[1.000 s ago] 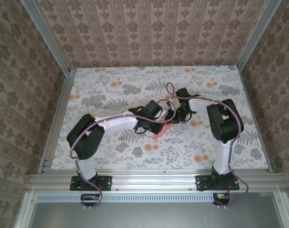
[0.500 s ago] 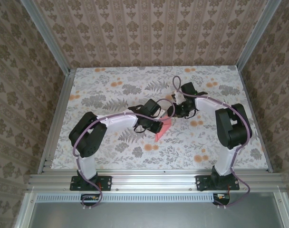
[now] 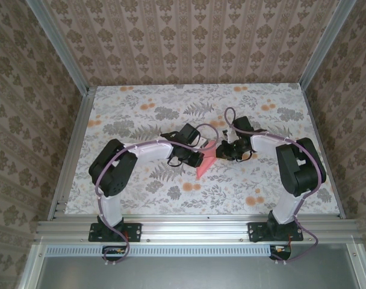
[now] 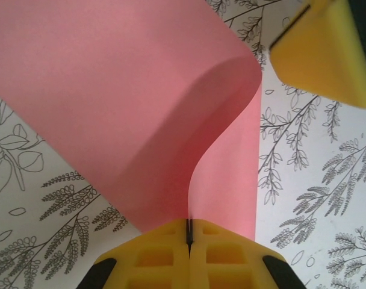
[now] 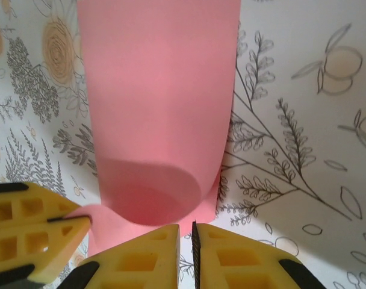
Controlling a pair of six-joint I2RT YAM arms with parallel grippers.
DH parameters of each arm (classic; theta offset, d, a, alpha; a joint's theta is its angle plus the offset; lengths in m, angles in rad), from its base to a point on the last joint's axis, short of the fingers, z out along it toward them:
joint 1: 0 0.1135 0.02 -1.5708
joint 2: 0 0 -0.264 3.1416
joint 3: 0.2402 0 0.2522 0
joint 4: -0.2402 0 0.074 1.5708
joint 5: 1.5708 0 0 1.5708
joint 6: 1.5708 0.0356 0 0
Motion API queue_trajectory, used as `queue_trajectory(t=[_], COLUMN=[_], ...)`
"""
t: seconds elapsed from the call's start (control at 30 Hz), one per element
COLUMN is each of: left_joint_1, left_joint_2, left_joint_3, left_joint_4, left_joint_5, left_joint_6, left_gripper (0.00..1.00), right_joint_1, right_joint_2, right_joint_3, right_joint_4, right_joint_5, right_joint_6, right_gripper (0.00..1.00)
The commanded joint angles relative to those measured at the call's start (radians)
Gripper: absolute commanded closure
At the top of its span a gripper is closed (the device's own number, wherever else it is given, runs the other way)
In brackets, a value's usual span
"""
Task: Fold a paper plane with a square sheet of paper (pick it up from the middle)
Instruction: Third fold the triangle at the center of the table.
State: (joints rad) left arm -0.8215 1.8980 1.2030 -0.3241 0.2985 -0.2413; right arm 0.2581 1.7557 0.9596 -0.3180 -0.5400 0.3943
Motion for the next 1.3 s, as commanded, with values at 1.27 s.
queue_trajectory(t=[1.27], left_joint_1=[0.035], left_joint_2=[0.096], left_joint_3=[0.050], left_joint_4=[-0.007], left_joint_5=[0.065], left_joint_6=[0.062], left_gripper=[0.93], right_joint_1=[0.073], right_joint_2=[-0.117], right_joint_3=[-0.100], right_joint_4=[0.138], right_joint_5=[-0.125], right_joint_6=[0.169], right_gripper=[0.84])
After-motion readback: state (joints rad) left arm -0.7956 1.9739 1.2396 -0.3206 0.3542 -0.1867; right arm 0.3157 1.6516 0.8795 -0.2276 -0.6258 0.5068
